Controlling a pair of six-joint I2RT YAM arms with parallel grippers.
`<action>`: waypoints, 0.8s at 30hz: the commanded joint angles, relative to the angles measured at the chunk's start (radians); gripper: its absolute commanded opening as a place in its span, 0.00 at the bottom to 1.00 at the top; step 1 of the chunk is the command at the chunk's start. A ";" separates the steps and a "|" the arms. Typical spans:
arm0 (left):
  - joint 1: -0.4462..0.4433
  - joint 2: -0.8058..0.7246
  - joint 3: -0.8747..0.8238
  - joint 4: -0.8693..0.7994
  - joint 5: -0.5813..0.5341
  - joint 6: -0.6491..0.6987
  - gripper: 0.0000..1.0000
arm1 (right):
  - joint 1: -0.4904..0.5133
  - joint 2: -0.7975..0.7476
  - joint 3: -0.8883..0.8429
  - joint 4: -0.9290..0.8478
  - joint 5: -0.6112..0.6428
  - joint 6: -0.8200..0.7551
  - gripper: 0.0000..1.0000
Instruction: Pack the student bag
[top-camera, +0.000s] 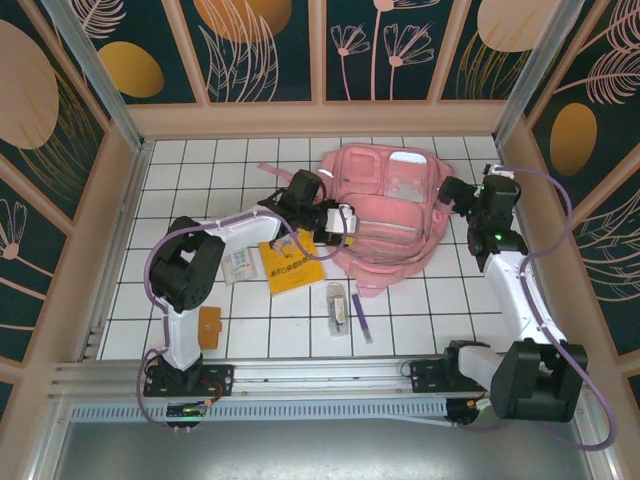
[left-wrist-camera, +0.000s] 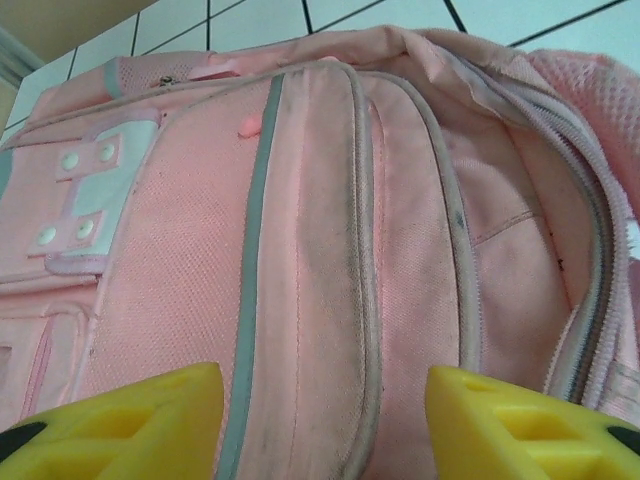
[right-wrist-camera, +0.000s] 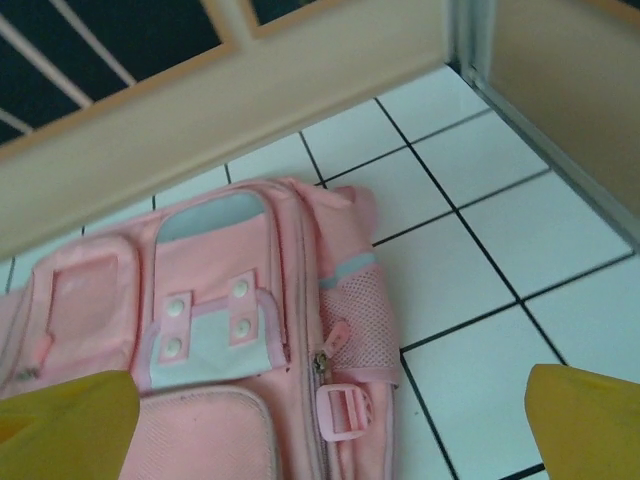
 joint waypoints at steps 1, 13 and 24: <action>-0.011 0.031 -0.013 0.025 -0.039 0.127 0.59 | 0.003 0.002 -0.004 0.027 -0.038 0.163 0.97; -0.053 0.161 0.063 0.079 -0.274 -0.047 0.48 | 0.019 0.054 -0.049 0.084 -0.135 0.188 0.93; -0.047 0.042 0.209 0.170 -0.323 -0.315 0.00 | 0.136 -0.073 -0.118 0.157 -0.091 -0.004 0.88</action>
